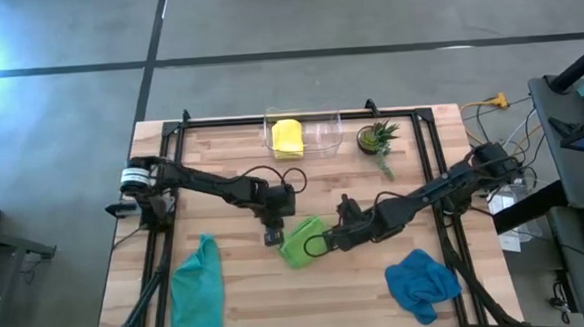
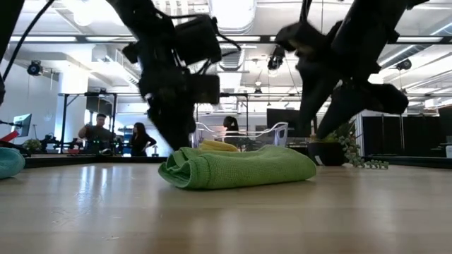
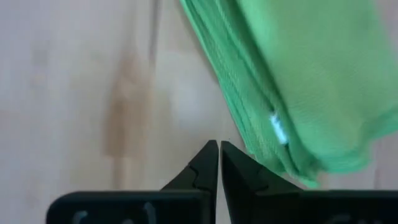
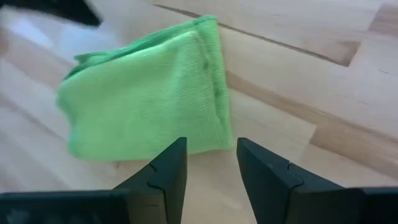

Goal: Fold microfiber towels
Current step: Put the green microfiber towel into the transparent bin

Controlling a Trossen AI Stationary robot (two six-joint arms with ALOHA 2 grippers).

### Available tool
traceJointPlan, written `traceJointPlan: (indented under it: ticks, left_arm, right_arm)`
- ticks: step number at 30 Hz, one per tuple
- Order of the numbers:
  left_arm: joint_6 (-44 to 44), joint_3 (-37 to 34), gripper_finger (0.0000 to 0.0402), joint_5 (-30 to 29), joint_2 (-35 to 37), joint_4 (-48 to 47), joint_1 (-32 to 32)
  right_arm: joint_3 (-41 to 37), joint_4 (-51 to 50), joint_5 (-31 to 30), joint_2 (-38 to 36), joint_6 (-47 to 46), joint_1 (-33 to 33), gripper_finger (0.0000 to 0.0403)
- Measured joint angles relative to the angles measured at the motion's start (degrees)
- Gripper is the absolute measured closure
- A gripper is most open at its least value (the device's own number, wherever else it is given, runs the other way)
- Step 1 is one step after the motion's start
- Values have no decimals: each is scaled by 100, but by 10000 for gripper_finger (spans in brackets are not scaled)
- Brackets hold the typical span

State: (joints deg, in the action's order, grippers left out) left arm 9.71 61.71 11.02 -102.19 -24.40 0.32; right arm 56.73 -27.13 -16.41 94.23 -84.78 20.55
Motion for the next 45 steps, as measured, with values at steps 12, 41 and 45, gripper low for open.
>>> traceJointPlan:
  ticks: [12, 41, 45]
  left_arm:
    - [774, -4, 398, 679, 603, -36, -201]
    - [3232, -1394, 82, 1745, 498, 1963, 482]
    - [3349, -1410, 77, 1866, 304, 1998, 507]
  right_arm:
    - [-51, 836, -65, -83, 828, 29, 266]
    - [-94, 1252, 335, -56, 1035, 70, 266]
    - [-96, 1260, 359, -79, 1039, 70, 266]
